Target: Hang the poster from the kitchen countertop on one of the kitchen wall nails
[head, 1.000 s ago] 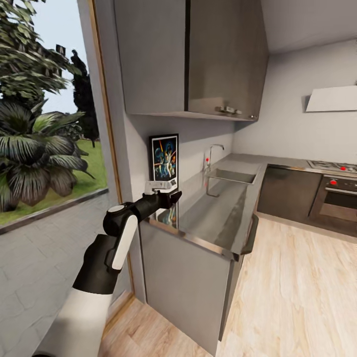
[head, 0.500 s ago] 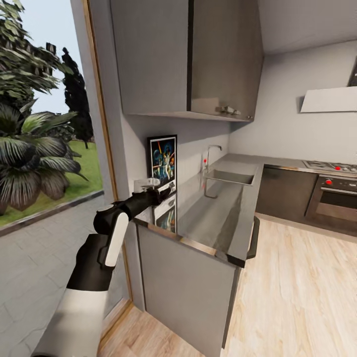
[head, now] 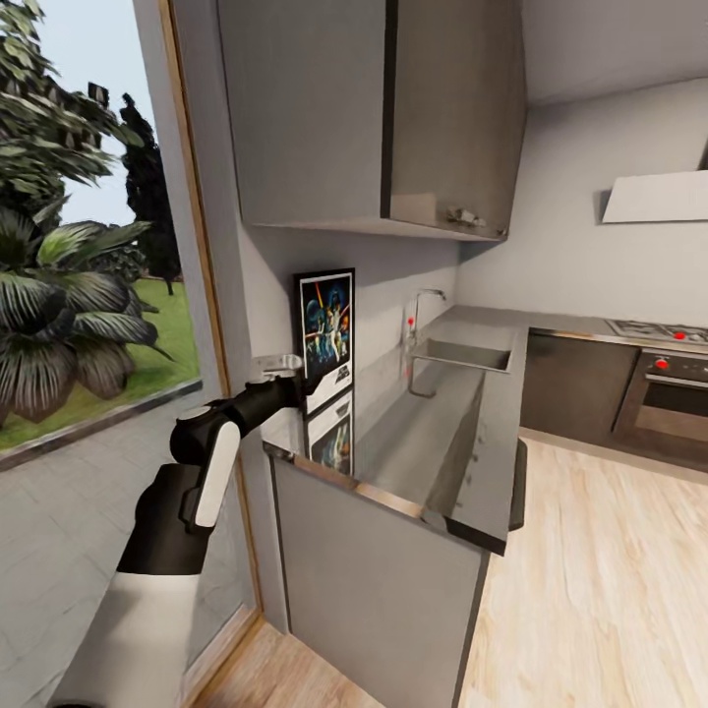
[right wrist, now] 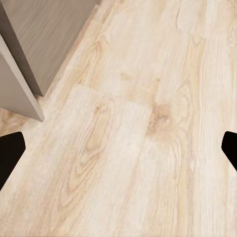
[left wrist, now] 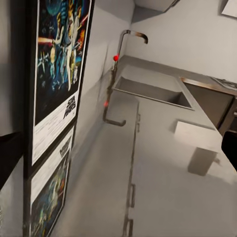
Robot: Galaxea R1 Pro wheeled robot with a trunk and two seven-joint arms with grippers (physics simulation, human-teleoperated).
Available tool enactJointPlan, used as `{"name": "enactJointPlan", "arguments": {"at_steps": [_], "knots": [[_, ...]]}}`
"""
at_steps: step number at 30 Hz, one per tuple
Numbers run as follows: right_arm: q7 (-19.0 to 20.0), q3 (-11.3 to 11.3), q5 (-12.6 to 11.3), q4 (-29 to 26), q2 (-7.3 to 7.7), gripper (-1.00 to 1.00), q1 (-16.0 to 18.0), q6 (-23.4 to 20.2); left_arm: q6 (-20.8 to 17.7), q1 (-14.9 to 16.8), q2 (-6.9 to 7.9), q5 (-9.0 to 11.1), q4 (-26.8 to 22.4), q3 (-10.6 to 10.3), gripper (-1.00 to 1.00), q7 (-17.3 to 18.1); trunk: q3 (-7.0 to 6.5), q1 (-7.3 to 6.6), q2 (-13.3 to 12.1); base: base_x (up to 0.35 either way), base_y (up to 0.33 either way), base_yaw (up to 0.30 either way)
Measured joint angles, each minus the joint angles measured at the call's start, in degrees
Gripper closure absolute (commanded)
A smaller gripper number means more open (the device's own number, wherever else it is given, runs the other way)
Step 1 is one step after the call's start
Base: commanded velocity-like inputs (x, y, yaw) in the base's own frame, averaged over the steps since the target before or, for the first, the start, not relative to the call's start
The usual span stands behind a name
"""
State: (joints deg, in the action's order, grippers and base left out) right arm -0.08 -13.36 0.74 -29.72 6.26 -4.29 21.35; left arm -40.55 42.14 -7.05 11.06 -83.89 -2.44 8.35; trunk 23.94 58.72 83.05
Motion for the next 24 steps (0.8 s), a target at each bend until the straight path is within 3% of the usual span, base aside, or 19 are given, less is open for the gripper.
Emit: {"name": "enactJointPlan", "arguments": {"at_steps": [24], "knots": [[-0.1,0.0,0.0,0.3,0.08,-1.00,0.0,-0.1,0.1,0.0,0.63,-0.5,0.2,0.1,-1.00,-0.1,0.00,0.00,0.0,0.152,0.001,0.000]]}}
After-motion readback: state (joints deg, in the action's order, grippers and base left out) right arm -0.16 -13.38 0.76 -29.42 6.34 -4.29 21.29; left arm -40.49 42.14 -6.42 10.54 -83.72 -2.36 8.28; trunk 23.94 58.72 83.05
